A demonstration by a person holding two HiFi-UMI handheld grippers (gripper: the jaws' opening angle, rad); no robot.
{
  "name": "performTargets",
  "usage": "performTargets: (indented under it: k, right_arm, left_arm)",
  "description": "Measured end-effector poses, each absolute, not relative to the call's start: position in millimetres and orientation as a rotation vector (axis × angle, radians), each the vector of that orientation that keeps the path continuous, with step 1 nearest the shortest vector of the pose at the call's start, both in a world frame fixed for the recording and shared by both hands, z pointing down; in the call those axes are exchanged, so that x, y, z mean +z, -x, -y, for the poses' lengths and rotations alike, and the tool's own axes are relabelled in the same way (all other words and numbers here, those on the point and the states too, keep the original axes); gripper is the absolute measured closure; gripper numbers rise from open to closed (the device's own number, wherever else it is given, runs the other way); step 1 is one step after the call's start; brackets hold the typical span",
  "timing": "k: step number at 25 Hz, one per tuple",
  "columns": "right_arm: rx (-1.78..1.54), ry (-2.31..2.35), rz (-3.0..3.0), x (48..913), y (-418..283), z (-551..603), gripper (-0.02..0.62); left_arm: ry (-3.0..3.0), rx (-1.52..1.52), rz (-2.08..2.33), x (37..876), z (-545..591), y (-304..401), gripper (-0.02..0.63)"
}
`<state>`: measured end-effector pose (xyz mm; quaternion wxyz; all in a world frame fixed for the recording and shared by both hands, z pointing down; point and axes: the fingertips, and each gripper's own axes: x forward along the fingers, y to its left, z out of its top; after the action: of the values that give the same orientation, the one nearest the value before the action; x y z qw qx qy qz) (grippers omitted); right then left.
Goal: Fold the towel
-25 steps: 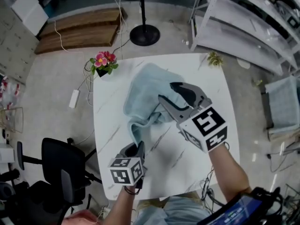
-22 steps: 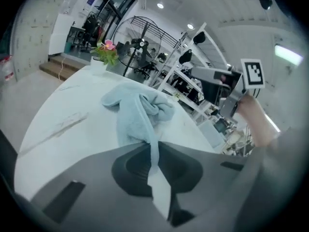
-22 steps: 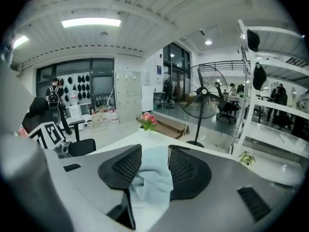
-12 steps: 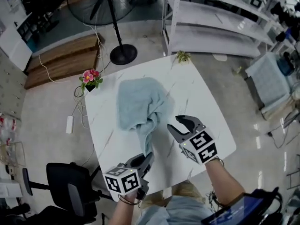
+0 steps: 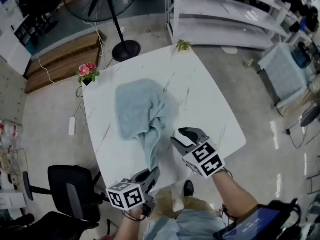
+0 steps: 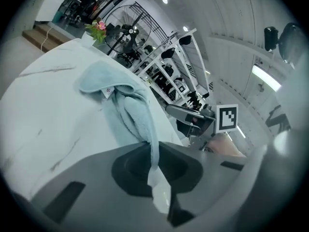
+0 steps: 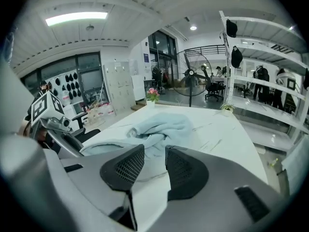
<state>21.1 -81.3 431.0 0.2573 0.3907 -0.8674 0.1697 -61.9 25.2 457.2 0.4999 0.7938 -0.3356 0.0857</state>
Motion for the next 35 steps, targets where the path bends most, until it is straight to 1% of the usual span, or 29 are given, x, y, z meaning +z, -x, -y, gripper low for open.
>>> performTargets:
  k: [12, 19, 24, 27, 29, 32, 35]
  right_arm:
    - [0.435, -0.972, 2.363, 450, -31, 31, 0.467]
    - [0.442, -1.045, 2.303, 477, -51, 59, 0.485]
    - [0.475, -1.057, 2.246, 503, -52, 87, 0.492]
    - [0.472, -1.024, 2.241, 509, -35, 105, 0.494]
    - [0.443, -0.997, 2.285, 495, -14, 119, 0.494]
    - [0.391, -0.928, 2.375, 468, 33, 138, 0.492]
    - [0.346, -0.818, 2.418, 461, 86, 153, 0.492]
  left_arm:
    - [-1.828, 0.185, 0.89, 488, -109, 44, 0.583]
    - [-1.822, 0.178, 0.907, 493, -112, 46, 0.583]
    - [-1.83, 0.19, 0.882, 493, -113, 47, 0.583]
    - [-1.835, 0.186, 0.861, 491, -112, 49, 0.583]
    - [-1.836, 0.176, 0.849, 488, -110, 52, 0.583]
    - [-1.834, 0.152, 0.844, 481, -105, 63, 0.583]
    - [-1.824, 0.117, 0.862, 475, -99, 81, 0.583]
